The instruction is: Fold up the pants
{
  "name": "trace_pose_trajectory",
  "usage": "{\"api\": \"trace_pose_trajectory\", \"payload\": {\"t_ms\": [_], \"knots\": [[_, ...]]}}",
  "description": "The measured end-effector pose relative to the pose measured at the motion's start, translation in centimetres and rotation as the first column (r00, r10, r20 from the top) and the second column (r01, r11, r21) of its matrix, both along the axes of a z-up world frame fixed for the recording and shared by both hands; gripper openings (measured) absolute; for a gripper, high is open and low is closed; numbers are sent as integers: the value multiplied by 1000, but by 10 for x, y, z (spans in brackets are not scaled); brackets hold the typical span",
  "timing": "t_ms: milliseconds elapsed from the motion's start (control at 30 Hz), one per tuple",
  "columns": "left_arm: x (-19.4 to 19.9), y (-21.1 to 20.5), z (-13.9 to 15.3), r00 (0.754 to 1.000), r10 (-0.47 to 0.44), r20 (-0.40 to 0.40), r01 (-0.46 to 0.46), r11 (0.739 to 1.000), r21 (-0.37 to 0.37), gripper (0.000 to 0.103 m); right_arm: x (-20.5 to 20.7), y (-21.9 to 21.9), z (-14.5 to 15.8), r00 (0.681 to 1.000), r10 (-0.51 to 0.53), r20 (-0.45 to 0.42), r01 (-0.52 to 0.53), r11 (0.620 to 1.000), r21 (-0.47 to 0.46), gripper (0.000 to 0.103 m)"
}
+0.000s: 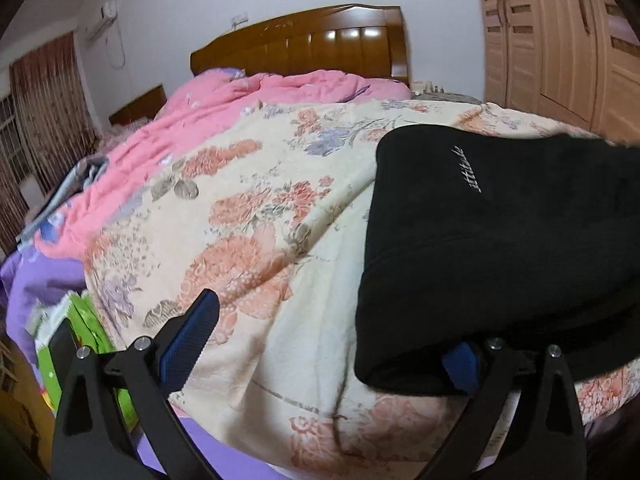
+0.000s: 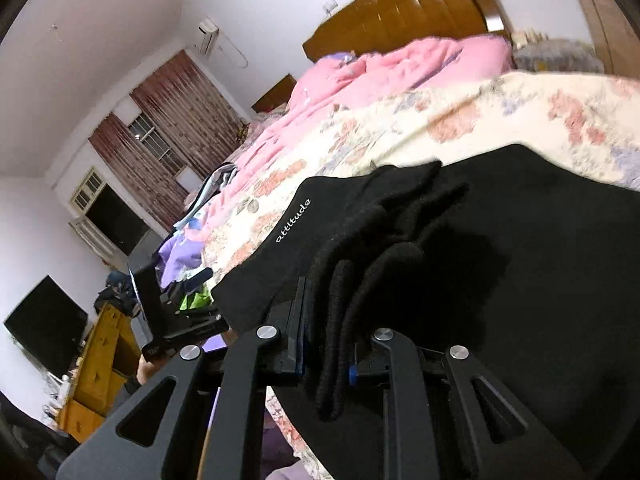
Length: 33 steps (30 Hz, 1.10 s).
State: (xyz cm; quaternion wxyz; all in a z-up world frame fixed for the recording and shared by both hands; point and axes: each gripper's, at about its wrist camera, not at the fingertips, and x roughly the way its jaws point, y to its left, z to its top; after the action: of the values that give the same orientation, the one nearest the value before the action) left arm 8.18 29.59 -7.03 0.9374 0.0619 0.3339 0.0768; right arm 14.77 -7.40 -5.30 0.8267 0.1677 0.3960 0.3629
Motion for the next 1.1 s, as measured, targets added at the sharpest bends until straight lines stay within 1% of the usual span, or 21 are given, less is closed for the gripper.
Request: {"api": "trace_pose_trajectory", "payload": {"t_ms": [67, 100, 167, 267, 333, 400, 433, 467, 533, 600, 667, 733, 767, 800, 833, 900, 933, 967, 1000, 1067, 1100], "knots": [[2, -7, -4, 1000, -11, -10, 11, 999, 36, 102, 6, -5, -30, 996, -45, -82, 40, 997, -61, 17], [3, -9, -6, 1000, -13, -16, 14, 999, 46, 102, 7, -9, -44, 990, -64, -123, 57, 996, -62, 17], [5, -13, -10, 1000, -17, -26, 19, 998, 61, 102, 9, -19, -53, 984, -74, -164, 77, 997, 14, 17], [5, -14, -7, 1000, -15, -24, 17, 997, 73, 102, 3, -15, -36, 993, -70, -93, 69, 998, -11, 17], [5, -17, -4, 1000, -11, -14, 13, 993, 115, 102, -3, -17, -26, 996, -62, -59, 62, 998, 8, 17], [7, -19, -4, 1000, -6, -23, 9, 990, 140, 102, -4, -16, -29, 996, -58, -62, 57, 998, -4, 17], [8, -18, -5, 1000, -1, -30, 5, 990, 139, 102, -1, -15, -40, 995, -58, -86, 56, 998, -25, 17], [9, -16, -7, 999, 4, -36, 0, 992, 127, 102, 2, -14, -53, 991, -66, -119, 62, 997, -38, 17], [11, -8, -10, 999, 14, -35, -12, 998, 59, 102, 1, -28, -60, 984, -72, -165, 78, 997, 27, 17], [11, -4, -10, 999, 21, -42, -21, 1000, 16, 102, -2, -29, -49, 988, -78, -134, 81, 997, 17, 17], [10, -10, -8, 999, 21, -44, -19, 998, 53, 102, -8, -25, -35, 994, -79, -76, 78, 997, -11, 17], [9, -19, -7, 999, 18, -44, -12, 991, 134, 102, -5, -22, -40, 993, -80, -87, 78, 997, -22, 17], [10, -20, -7, 999, 17, -47, -10, 989, 150, 102, -2, -22, -50, 990, -85, -114, 82, 996, -32, 17], [10, -19, -8, 999, 17, -49, -10, 989, 146, 102, 0, -22, -59, 987, -86, -139, 83, 996, -26, 17], [11, -15, -8, 999, 19, -50, -13, 993, 114, 102, 0, -23, -58, 986, -84, -146, 83, 996, -15, 17], [11, -8, -9, 998, 19, -56, -16, 998, 53, 102, -2, -21, -52, 988, -76, -137, 70, 996, -51, 18], [9, -6, -9, 998, 16, -64, -14, 999, 35, 102, -4, -20, -45, 990, -65, -126, 55, 995, -83, 28], [7, -6, -8, 997, 6, -72, -3, 999, 39, 102, -6, -21, -40, 990, -65, -123, 51, 993, -110, 34], [2, -8, -6, 997, -12, -80, 16, 998, 54, 102, -8, -23, -35, 991, -67, -115, 52, 990, -132, 36], [-12, -12, -1, 991, -58, -121, 74, 988, 137, 102, -13, -34, -24, 994, -92, -66, 80, 983, -164, 47], [-21, -12, 2, 989, -51, -142, 79, 975, 206, 102, -14, -38, -17, 993, -113, -30, 105, 975, -196, 47]]}}
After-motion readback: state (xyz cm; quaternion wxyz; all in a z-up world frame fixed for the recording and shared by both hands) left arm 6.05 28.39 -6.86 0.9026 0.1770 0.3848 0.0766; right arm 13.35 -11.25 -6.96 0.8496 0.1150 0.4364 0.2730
